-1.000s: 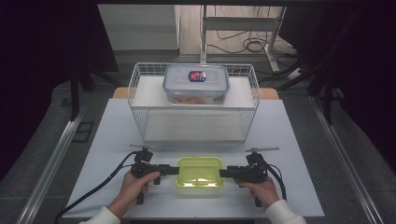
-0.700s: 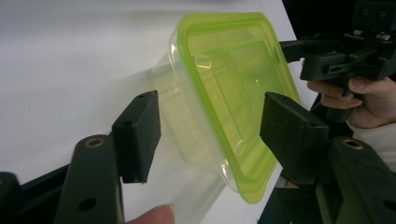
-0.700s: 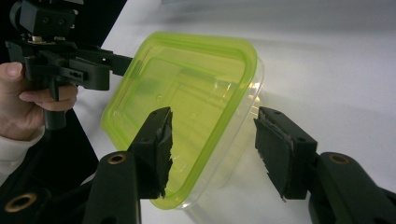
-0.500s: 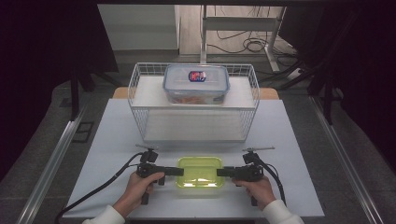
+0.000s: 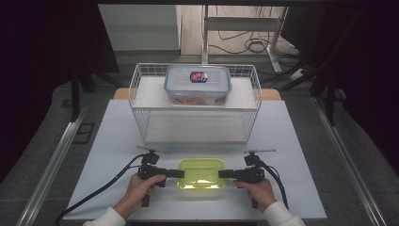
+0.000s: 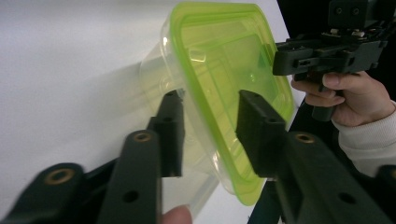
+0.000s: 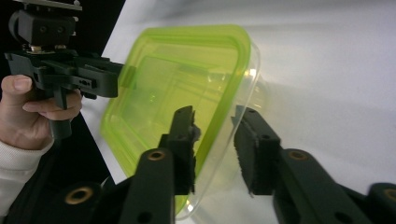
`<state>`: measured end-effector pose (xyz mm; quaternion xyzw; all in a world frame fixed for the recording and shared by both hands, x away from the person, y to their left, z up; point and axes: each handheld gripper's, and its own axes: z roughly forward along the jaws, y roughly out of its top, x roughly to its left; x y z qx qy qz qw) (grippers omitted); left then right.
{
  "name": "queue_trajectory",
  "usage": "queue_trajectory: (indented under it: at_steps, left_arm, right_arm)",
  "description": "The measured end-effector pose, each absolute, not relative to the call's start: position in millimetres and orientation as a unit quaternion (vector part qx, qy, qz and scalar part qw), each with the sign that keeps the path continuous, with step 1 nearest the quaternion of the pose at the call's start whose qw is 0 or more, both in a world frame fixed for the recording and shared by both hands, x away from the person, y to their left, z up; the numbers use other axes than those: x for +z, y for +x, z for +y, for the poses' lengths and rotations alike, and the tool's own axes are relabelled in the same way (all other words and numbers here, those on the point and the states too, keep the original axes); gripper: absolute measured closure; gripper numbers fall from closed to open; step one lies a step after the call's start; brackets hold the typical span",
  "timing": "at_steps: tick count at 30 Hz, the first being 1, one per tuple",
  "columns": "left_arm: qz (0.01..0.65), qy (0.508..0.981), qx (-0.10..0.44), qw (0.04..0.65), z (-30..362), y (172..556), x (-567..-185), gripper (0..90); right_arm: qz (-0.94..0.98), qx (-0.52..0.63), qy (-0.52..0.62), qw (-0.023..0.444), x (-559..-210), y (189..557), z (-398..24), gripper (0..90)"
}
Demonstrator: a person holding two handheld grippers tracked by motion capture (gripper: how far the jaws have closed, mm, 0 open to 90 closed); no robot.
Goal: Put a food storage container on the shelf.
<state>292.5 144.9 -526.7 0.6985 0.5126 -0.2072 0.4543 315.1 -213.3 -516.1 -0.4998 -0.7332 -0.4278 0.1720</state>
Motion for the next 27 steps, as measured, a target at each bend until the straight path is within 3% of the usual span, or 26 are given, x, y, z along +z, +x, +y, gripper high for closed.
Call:
queue_trajectory:
  at_steps: [5,27]
  left_arm:
    - [0.510,0.697,-0.208,0.459,146.0,291.8,-524.9,72.2]
    - [0.506,0.699,-0.197,0.465,147.8,288.7,-520.8,79.1]
  right_arm:
    - [-0.721,-0.429,-0.511,0.188,-517.9,315.5,-216.6,71.9]
    - [-0.708,-0.454,-0.506,0.192,-510.7,311.1,-221.9,78.9]
